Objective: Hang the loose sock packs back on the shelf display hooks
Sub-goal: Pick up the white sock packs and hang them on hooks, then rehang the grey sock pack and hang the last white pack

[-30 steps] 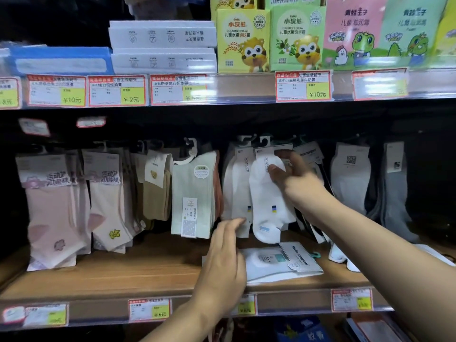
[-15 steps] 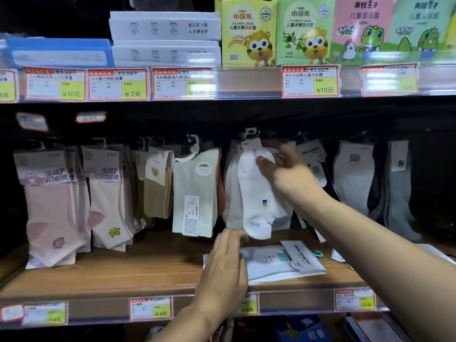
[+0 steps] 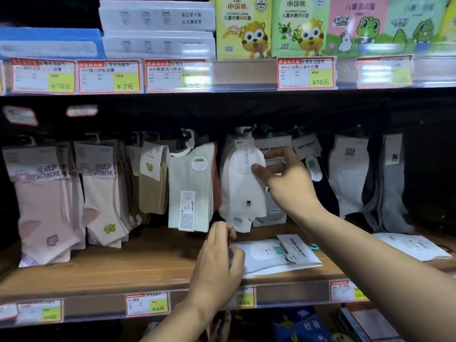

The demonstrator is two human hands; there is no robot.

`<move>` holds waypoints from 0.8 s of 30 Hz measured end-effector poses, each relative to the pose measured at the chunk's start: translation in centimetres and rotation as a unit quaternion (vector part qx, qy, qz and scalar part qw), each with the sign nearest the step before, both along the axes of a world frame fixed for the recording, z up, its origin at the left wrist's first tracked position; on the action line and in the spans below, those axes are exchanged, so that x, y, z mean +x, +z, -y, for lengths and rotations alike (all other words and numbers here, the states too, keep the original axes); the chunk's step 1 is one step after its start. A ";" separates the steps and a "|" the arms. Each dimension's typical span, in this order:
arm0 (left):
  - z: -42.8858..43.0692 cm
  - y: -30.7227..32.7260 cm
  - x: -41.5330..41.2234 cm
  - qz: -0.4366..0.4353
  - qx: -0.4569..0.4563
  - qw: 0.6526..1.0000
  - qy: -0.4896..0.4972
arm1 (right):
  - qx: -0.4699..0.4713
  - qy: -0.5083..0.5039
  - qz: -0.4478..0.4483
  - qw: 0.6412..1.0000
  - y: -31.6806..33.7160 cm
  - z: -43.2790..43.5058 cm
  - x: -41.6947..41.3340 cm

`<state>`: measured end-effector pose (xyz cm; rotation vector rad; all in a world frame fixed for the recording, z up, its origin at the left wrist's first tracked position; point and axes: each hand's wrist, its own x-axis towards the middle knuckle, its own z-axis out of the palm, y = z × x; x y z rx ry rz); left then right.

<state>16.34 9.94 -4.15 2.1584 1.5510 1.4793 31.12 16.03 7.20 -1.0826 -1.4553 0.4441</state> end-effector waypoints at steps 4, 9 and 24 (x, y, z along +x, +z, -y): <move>0.0 0.2 0.0 0.003 -0.002 1.000 -0.004 | 0.022 -0.045 0.091 0.995 -0.1 0.7 0.9; -0.1 -0.1 -0.2 -0.021 -0.032 0.999 -0.021 | -0.007 -0.050 0.119 0.992 -0.3 1.3 3.4; 0.1 0.7 1.7 -0.116 -0.044 0.987 -0.101 | -0.125 -0.156 0.007 0.980 -5.9 7.5 22.2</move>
